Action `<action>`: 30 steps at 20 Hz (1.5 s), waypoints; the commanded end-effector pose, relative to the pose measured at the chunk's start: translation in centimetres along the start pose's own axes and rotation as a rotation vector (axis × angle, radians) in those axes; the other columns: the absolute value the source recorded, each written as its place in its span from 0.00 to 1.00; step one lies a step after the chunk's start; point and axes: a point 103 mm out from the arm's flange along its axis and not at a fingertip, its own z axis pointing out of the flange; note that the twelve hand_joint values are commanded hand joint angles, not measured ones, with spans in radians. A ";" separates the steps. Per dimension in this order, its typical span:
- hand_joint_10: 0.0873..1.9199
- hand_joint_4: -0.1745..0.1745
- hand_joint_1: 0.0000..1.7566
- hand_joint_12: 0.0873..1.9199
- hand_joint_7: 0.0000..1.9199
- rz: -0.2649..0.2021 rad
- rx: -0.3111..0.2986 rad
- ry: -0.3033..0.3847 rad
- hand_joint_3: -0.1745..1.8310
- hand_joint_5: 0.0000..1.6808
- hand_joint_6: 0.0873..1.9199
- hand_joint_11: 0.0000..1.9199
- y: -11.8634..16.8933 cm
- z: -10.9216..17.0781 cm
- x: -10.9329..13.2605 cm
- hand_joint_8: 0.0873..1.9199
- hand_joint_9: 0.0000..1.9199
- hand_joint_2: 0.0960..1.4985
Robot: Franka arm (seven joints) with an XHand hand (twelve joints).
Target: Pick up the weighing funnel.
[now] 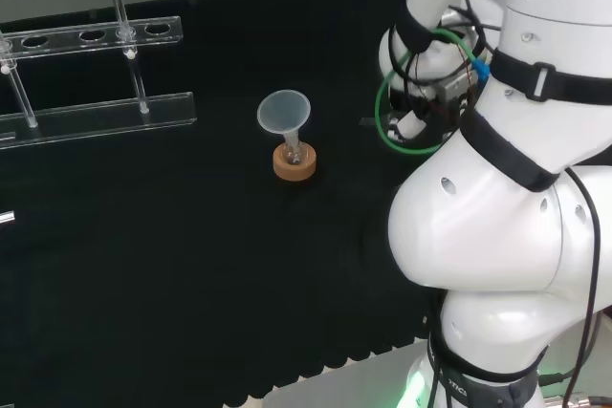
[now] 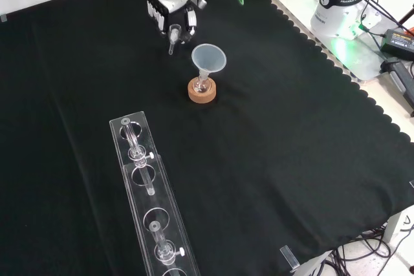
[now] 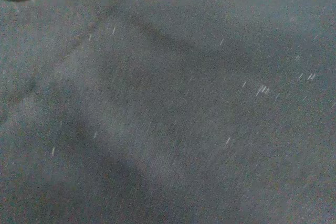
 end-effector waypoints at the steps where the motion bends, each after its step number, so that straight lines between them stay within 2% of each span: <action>1: 0.00 0.55 0.69 0.33 0.92 0.013 -0.066 0.054 0.54 0.88 0.18 0.81 -0.4 -5.2 -1.2 0.01 0.92 0.25; 8: 0.00 0.54 0.69 0.33 0.92 0.011 -0.147 0.079 0.55 0.88 0.18 0.82 -0.5 -11.6 -1.4 0.01 0.92 0.25; 10: 0.00 0.53 0.69 0.33 0.93 0.005 -0.165 0.105 0.55 0.89 0.18 0.82 -0.7 -13.8 -1.2 0.00 0.92 0.24; 14: 0.00 0.52 0.69 0.32 0.93 -0.014 -0.185 0.106 0.56 0.89 0.18 0.82 -1.4 -16.4 0.1 0.00 0.92 0.24; 20: 0.00 0.52 0.69 0.32 0.93 -0.055 -0.186 0.126 0.56 0.89 0.18 0.82 -1.4 -18.8 2.6 0.00 0.92 0.24; 24: 0.00 0.53 0.69 0.32 0.93 -0.087 -0.189 0.147 0.56 0.89 0.18 0.82 -0.7 -19.3 3.9 0.00 0.92 0.23; 27: 0.00 0.54 0.69 0.32 0.93 -0.100 -0.190 0.164 0.57 0.89 0.18 0.82 0.0 -19.6 4.9 0.00 0.92 0.23; 29: 0.00 0.54 0.69 0.32 0.93 -0.092 -0.199 0.169 0.57 0.89 0.18 0.82 -0.1 -19.7 5.0 0.00 0.92 0.23; 30: 0.00 0.54 0.69 0.32 0.93 -0.103 -0.186 0.149 0.57 0.89 0.18 0.82 0.7 -20.0 6.6 0.00 0.92 0.23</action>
